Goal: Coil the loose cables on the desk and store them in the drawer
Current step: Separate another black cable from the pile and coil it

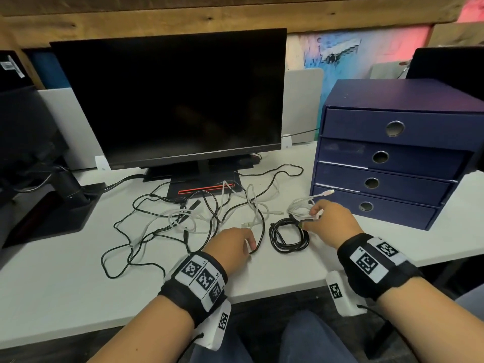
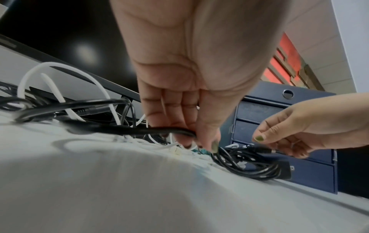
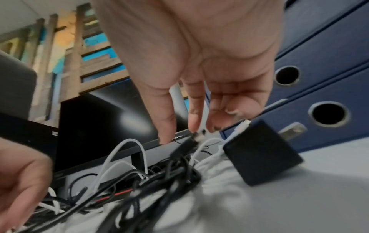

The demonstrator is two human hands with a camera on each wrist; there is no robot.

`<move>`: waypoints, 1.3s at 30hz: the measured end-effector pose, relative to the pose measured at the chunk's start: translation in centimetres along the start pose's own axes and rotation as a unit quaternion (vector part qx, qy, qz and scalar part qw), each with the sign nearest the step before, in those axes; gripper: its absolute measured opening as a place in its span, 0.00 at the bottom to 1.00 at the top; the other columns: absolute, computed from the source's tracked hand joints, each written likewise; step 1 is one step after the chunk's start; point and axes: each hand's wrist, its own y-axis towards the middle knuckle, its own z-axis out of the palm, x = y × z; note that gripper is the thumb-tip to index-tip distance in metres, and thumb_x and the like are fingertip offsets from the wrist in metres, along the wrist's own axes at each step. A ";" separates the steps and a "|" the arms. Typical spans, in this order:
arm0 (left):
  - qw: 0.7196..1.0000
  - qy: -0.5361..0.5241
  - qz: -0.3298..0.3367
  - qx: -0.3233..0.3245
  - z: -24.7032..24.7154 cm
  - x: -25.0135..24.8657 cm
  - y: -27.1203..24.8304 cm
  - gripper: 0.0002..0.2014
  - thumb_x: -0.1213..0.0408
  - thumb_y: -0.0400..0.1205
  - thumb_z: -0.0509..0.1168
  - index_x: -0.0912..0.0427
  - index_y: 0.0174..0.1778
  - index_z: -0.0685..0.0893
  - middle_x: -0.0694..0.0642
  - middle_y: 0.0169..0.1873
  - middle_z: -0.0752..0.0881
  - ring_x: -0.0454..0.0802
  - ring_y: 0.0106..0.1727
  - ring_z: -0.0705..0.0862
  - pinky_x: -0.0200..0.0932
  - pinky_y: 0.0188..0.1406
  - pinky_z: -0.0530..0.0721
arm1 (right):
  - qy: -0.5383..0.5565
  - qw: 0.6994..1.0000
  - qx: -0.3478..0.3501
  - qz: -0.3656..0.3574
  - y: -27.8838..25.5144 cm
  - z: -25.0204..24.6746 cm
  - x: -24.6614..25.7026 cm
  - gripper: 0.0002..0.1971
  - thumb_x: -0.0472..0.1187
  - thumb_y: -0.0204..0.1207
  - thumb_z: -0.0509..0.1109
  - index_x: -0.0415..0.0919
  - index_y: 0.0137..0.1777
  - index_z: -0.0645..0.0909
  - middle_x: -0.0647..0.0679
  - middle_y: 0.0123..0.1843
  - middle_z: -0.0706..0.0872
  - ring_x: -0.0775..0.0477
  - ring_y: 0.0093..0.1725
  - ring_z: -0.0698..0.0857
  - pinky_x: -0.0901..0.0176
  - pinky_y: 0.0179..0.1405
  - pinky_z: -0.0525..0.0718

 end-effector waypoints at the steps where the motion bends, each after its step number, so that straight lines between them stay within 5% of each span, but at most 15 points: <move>1: 1.000 -0.010 0.006 -0.017 -0.2 -0.1 0.0 0.12 0.72 0.77 0.61 0.50 0.47 0.83 0.45 0.38 0.83 0.46 0.41 0.81 0.42 0.44 0.81 | -0.001 0.999 -0.015 -0.028 -0.1 -0.2 0.5 0.11 0.45 0.71 0.75 0.45 0.50 0.80 0.47 0.49 0.78 0.46 0.47 0.78 0.60 0.44 0.71; 4: 0.996 -0.040 0.034 -0.076 -1.1 -0.6 0.2 0.13 0.73 0.78 0.60 0.48 0.40 0.81 0.47 0.39 0.85 0.46 0.41 0.84 0.41 0.42 0.82 | 0.024 0.993 0.005 -0.117 -0.5 -0.5 2.3 0.07 0.41 0.77 0.69 0.51 0.53 0.82 0.48 0.50 0.80 0.49 0.46 0.79 0.61 0.40 0.72; 6: 0.991 -0.066 0.054 -0.103 -2.1 -1.2 0.2 0.13 0.73 0.78 0.61 0.48 0.38 0.80 0.45 0.36 0.85 0.41 0.39 0.84 0.35 0.39 0.79 | 0.056 0.981 0.081 -0.168 -0.8 -0.3 3.6 0.15 0.37 0.79 0.65 0.58 0.59 0.80 0.50 0.47 0.84 0.51 0.40 0.82 0.63 0.37 0.79; 8: 0.985 -0.095 0.079 -0.121 -3.1 -1.8 0.1 0.12 0.74 0.78 0.63 0.50 0.37 0.80 0.44 0.35 0.84 0.36 0.37 0.82 0.34 0.41 0.79 | 0.066 0.964 0.148 -0.213 -1.1 0.1 4.6 0.21 0.36 0.78 0.66 0.63 0.63 0.77 0.52 0.46 0.85 0.52 0.39 0.84 0.60 0.43 0.83; 10: 0.979 -0.110 0.103 -0.139 -4.1 -2.2 -0.2 0.11 0.73 0.77 0.65 0.50 0.38 0.79 0.44 0.36 0.83 0.38 0.39 0.81 0.37 0.42 0.80 | 0.038 0.953 0.169 -0.249 -1.1 0.6 5.4 0.15 0.42 0.76 0.71 0.59 0.61 0.80 0.54 0.46 0.85 0.53 0.42 0.84 0.65 0.43 0.80; 17: 0.981 -0.133 0.081 -0.116 -5.4 -0.8 -0.4 0.23 0.74 0.74 0.66 0.43 0.55 0.69 0.49 0.41 0.81 0.51 0.37 0.82 0.47 0.38 0.81 | 0.141 0.957 0.070 -0.243 0.6 -0.7 6.3 0.07 0.44 0.81 0.66 0.50 0.50 0.86 0.54 0.39 0.86 0.57 0.35 0.83 0.74 0.34 0.76; 20: 0.966 -0.166 0.058 -0.191 -5.0 -0.2 0.0 0.27 0.74 0.77 0.64 0.41 0.63 0.65 0.49 0.40 0.82 0.48 0.40 0.84 0.45 0.41 0.84 | 0.176 0.954 0.011 -0.242 1.6 -1.5 6.4 0.07 0.45 0.81 0.65 0.52 0.45 0.84 0.54 0.38 0.86 0.59 0.32 0.84 0.75 0.30 0.74; 23: 0.950 -0.166 0.028 -0.263 -5.4 1.0 0.8 0.17 0.68 0.81 0.64 0.44 0.62 0.74 0.46 0.45 0.83 0.41 0.47 0.82 0.37 0.46 0.81 | 0.250 0.940 -0.029 -0.230 2.1 -2.1 6.5 0.09 0.43 0.82 0.63 0.50 0.42 0.82 0.50 0.39 0.87 0.55 0.32 0.84 0.74 0.30 0.73; 27: 0.975 -0.093 -0.047 -0.198 -6.3 3.3 1.1 0.12 0.62 0.79 0.69 0.45 0.57 0.83 0.44 0.53 0.80 0.40 0.52 0.80 0.37 0.53 0.76 | 0.307 0.926 -0.065 -0.208 2.3 -2.8 6.4 0.13 0.44 0.84 0.60 0.47 0.41 0.82 0.47 0.36 0.87 0.51 0.29 0.83 0.66 0.32 0.74; 31: 0.981 -0.053 -0.141 -0.120 -7.3 5.4 0.3 0.07 0.61 0.79 0.70 0.47 0.51 0.84 0.47 0.46 0.84 0.46 0.47 0.83 0.41 0.51 0.81 | 0.292 0.940 -0.036 -0.174 2.1 -3.3 6.1 0.12 0.48 0.82 0.64 0.48 0.43 0.88 0.48 0.30 0.84 0.54 0.24 0.77 0.70 0.26 0.73; 33: 0.980 -0.031 -0.175 -0.085 -7.5 6.4 -0.2 0.05 0.60 0.78 0.71 0.47 0.46 0.84 0.48 0.44 0.84 0.47 0.46 0.83 0.41 0.51 0.81 | 0.272 0.950 -0.021 -0.151 1.8 -3.0 6.2 0.12 0.49 0.79 0.67 0.46 0.43 0.90 0.47 0.27 0.80 0.52 0.25 0.74 0.64 0.30 0.75; 39: 0.989 0.029 -0.128 0.064 -5.5 6.3 -1.5 0.10 0.49 0.73 0.73 0.48 0.46 0.86 0.44 0.42 0.84 0.43 0.45 0.82 0.37 0.45 0.78 | 0.253 0.964 0.025 -0.076 1.3 -1.2 6.9 0.21 0.49 0.76 0.71 0.34 0.27 0.83 0.47 0.21 0.76 0.51 0.21 0.70 0.59 0.29 0.73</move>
